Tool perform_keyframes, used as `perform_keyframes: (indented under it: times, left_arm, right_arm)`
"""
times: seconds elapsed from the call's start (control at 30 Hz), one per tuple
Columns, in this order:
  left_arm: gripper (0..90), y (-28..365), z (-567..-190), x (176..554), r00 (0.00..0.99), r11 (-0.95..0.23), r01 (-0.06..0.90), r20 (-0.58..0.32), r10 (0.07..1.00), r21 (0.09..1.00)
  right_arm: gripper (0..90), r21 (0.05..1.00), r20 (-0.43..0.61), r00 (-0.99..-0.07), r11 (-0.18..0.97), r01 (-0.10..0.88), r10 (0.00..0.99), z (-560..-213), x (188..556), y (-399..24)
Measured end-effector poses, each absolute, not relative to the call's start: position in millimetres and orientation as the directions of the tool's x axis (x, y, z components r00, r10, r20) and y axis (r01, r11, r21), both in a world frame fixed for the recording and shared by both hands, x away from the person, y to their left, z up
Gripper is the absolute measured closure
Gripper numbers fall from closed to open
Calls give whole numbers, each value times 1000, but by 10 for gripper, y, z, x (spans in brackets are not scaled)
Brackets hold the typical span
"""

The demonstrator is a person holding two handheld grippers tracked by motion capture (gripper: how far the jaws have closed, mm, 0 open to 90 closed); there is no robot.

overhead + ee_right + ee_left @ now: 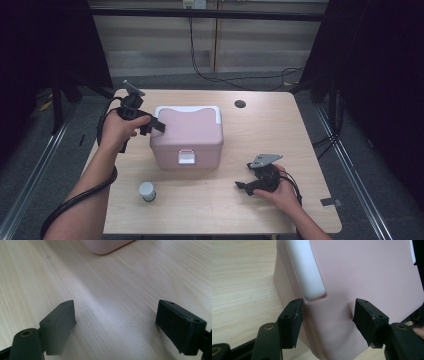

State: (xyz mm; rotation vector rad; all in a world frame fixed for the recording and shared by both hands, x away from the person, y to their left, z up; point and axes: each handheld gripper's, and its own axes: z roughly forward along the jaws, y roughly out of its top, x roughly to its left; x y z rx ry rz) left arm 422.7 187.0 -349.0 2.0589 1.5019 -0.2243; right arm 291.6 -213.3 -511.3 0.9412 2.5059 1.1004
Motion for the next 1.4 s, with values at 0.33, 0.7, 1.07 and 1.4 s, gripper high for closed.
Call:
perform_keyframes:
  times: [0.33, 0.7, 1.07, 1.4]
  left_arm:
    - [412, 1666, -3485, 4198, 363, -220, 916, -459, 811, 336]
    - [419, 1541, -3489, 4165, 355, -214, 921, -475, 805, 326]
    - [424, 1438, -3490, 4152, 365, -225, 918, -474, 801, 326]
    - [427, 1397, -3495, 4144, 373, -232, 916, -476, 796, 328]
  right_arm:
    - [152, 729, 29, -763, 508, 459, 646, -5114, 2916, -2136]
    - [152, 729, 30, -763, 508, 459, 646, -5114, 2916, -2136]
    - [152, 729, 30, -762, 508, 459, 646, -5114, 2916, -2136]
    - [152, 729, 29, -763, 508, 458, 646, -5115, 2917, -2137]
